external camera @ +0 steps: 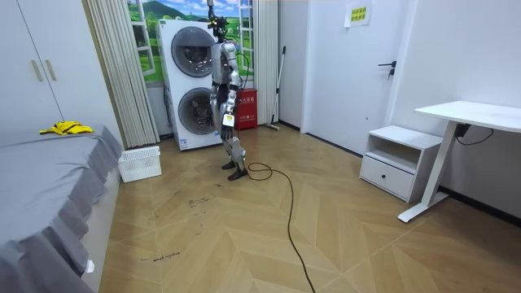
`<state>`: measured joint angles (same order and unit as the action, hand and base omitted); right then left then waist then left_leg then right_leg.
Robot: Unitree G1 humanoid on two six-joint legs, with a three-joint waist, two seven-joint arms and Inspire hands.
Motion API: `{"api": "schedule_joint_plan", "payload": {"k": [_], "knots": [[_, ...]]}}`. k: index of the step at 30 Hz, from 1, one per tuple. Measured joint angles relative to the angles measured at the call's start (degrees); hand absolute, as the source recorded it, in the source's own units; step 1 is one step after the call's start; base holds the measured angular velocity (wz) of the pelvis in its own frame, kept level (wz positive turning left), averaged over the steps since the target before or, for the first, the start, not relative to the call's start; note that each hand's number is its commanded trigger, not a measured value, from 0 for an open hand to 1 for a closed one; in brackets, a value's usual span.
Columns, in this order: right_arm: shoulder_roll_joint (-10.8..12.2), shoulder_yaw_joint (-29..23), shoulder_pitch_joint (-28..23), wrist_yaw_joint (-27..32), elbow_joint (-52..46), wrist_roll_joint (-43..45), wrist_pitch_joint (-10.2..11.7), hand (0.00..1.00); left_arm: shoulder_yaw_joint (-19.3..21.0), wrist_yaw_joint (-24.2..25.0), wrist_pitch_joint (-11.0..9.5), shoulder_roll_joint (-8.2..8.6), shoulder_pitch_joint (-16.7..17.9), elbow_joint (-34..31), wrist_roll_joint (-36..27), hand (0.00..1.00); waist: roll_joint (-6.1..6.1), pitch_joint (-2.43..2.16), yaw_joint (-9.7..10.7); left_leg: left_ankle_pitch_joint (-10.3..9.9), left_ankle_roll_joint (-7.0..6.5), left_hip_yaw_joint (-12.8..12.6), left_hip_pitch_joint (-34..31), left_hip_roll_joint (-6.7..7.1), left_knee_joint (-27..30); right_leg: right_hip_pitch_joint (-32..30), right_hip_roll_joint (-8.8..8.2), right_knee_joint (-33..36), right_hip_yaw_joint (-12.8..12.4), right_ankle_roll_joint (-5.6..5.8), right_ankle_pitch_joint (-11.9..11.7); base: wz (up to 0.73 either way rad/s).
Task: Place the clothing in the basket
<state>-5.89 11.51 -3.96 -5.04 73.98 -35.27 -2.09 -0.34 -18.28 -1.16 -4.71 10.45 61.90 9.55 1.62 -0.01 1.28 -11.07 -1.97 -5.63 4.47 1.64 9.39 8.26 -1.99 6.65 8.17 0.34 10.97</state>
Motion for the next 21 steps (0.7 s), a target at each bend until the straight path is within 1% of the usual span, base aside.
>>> {"api": "schedule_joint_plan", "payload": {"k": [3, 5, 6, 8, 9, 10, 11, 12, 13, 14, 15, 16, 17, 18, 19, 20, 21], "knots": [[-0.14, 0.0, -0.14, -0.27, -0.19, -0.09, -0.16, 0.0, 0.0, 0.23, 0.0, -0.01, 0.01, -0.05, -0.74, 0.0, 0.01, 0.03, -0.01, -0.01, -0.01, -0.18, -0.01, -0.04, -0.07, -0.08, 0.01, 0.02, -0.13, 0.01, 0.01, -0.01], [-0.22, -0.51, -0.04, -0.86, -0.2, 0.27, -0.4, 0.0, 0.16, 0.48, 0.04, -0.02, 0.08, -0.05, -1.04, 0.0, 0.08, -0.04, -0.04, -0.04, -0.04, -0.32, 0.04, -0.13, -0.05, -0.05, 0.05, 0.1, -0.2, 0.01, 0.01, -0.02], [-0.2, -0.39, -0.04, -1.19, -0.18, 0.72, -0.38, 0.0, 0.11, 0.66, 0.04, -0.03, 0.06, -0.05, -1.33, 0.0, -0.02, 0.02, -0.03, -0.09, -0.03, -0.34, 0.04, -0.6, 0.08, -0.06, 0.08, 0.27, -0.05, -0.04, 0.03, 0.0], [-0.21, -0.4, -0.01, -1.47, 0.09, 0.88, -0.39, 0.0, 0.12, 1.14, 0.03, -0.24, -0.06, 0.06, -3.16, 0.0, 0.08, 0.1, -0.04, -0.51, 0.15, -0.36, -0.11, -0.95, 0.87, -0.13, 0.32, 0.85, 0.05, -0.29, 0.2, 0.0], [-0.19, -0.4, -0.06, -1.53, 0.32, 0.72, -0.43, 0.0, 0.11, 1.23, 0.0, -0.49, 0.1, 0.11, -4.96, 0.0, 0.45, 0.49, -0.07, -1.54, 0.35, -0.4, -0.68, -1.34, 2.77, -0.32, 0.57, 1.79, 0.06, -0.48, 0.81, 0.0], [-0.16, -0.41, -0.05, -1.61, 0.25, 0.43, -0.4, 0.0, 0.21, 1.22, -0.01, -0.54, 0.02, 0.08, -6.15, 0.0, 0.39, 0.51, -0.07, -3.29, 0.69, -0.4, -2.03, -2.11, 6.2, -0.64, 1.08, 2.97, 0.08, -0.83, 1.64, -0.03], [-0.18, -0.43, 0.02, -1.73, 0.22, 0.2, -0.38, 0.0, 0.3, 1.21, -0.01, -0.56, 0.03, 0.08, -6.94, 0.0, 0.32, 0.54, -0.17, -4.25, 0.85, -0.4, -2.77, -2.54, 8.16, -0.92, 1.4, 3.71, 0.15, -1.04, 2.05, -0.04], [-0.19, -0.57, -0.03, -1.9, 0.22, -0.3, -0.34, 0.0, 1.35, 1.26, -0.04, -0.56, 0.11, 0.0, -8.22, 0.0, 0.04, 0.57, -0.41, -5.79, 1.26, -0.77, -3.82, -3.23, 11.09, -1.43, 2.01, 4.95, 0.05, -1.52, 3.01, -0.08], [-0.16, -0.52, -0.02, -2.01, 0.06, -0.3, -0.24, 0.0, 2.02, 1.25, -0.09, -0.54, 0.33, -0.02, -10.04, 0.0, -0.07, 0.42, -0.62, -6.77, 1.7, -1.16, -4.25, -4.09, 12.95, -1.89, 2.46, 6.52, -0.11, -2.05, 4.14, -0.09], [-0.15, -0.52, 0.0, -2.03, -0.05, -0.29, -0.17, 0.0, 2.21, 1.26, -0.1, -0.54, 0.36, -0.03, -10.95, 0.0, -0.05, 0.38, -0.65, -7.05, 1.88, -1.13, -4.69, -4.38, 14.07, -2.12, 2.37, 7.11, -0.24, -2.27, 4.59, 0.0], [-0.11, -0.52, -0.07, -2.12, -0.04, -0.51, 0.08, 0.0, 2.58, 1.26, -0.11, -1.08, 0.23, -0.02, -12.82, 0.0, 0.14, 0.4, -0.47, -7.05, 2.03, -1.5, -6.89, -4.93, 18.09, -2.35, 2.51, 7.73, -0.32, -3.01, 5.54, 0.19], [-0.12, -0.96, -0.49, -2.21, -0.37, -0.83, 0.22, 0.0, 2.45, 1.34, -0.09, -1.77, 0.43, -0.01, -13.75, 0.0, 0.44, 0.54, -0.13, -6.27, 2.13, -2.67, -10.13, -5.75, 24.89, -2.13, 2.52, 8.04, -0.09, -3.32, 5.94, 0.22], [-0.18, -1.06, -0.56, -2.17, -0.43, -0.87, 0.39, 0.0, 2.44, 1.35, -0.09, -1.79, 0.37, 0.0, -13.95, 0.0, 0.67, 0.79, -0.21, -5.29, 1.72, -2.85, -12.56, -6.11, 29.18, -1.56, 2.37, 8.33, -0.27, -3.47, 6.17, 0.1], [-0.35, -0.94, -0.81, -1.96, -0.33, -1.17, 0.84, 0.0, 2.15, 1.35, -0.06, -1.43, 1.43, 0.0, -15.06, 0.0, 0.72, 0.71, -0.23, -5.24, 0.75, -2.83, -15.19, -5.36, 30.74, -0.6, 1.53, 8.36, -0.72, -3.45, 6.62, -0.06], [-0.81, -1.03, -0.92, -1.9, -0.41, -1.83, 0.73, 0.0, 1.17, 1.43, -0.06, -0.97, 1.75, 0.01, -16.41, 0.0, 0.7, 0.74, -0.26, -4.98, 0.79, -2.53, -18.01, -3.6, 25.98, -0.46, 0.48, 8.57, -0.75, -3.1, 7.29, -0.08], [-0.99, -1.01, -0.95, -1.88, -0.41, -1.96, 0.66, 0.0, 1.12, 1.49, -0.07, -0.77, 1.77, 0.01, -16.94, 0.0, 1.05, 0.56, -0.42, -4.34, 1.17, -2.2, -19.59, -2.71, 22.93, -0.61, -0.1, 8.88, -0.83, -2.85, 7.77, -0.12], [-1.28, -1.02, -1.17, -1.9, -0.48, -1.93, 0.67, 0.0, 1.11, 1.49, -0.15, -0.56, 1.87, 0.01, -17.66, 0.0, 0.85, 0.58, -0.78, -1.43, 2.73, -2.11, -22.35, -1.51, 15.29, -0.71, -0.56, 9.15, -1.26, -2.39, 8.65, -0.36]]}}
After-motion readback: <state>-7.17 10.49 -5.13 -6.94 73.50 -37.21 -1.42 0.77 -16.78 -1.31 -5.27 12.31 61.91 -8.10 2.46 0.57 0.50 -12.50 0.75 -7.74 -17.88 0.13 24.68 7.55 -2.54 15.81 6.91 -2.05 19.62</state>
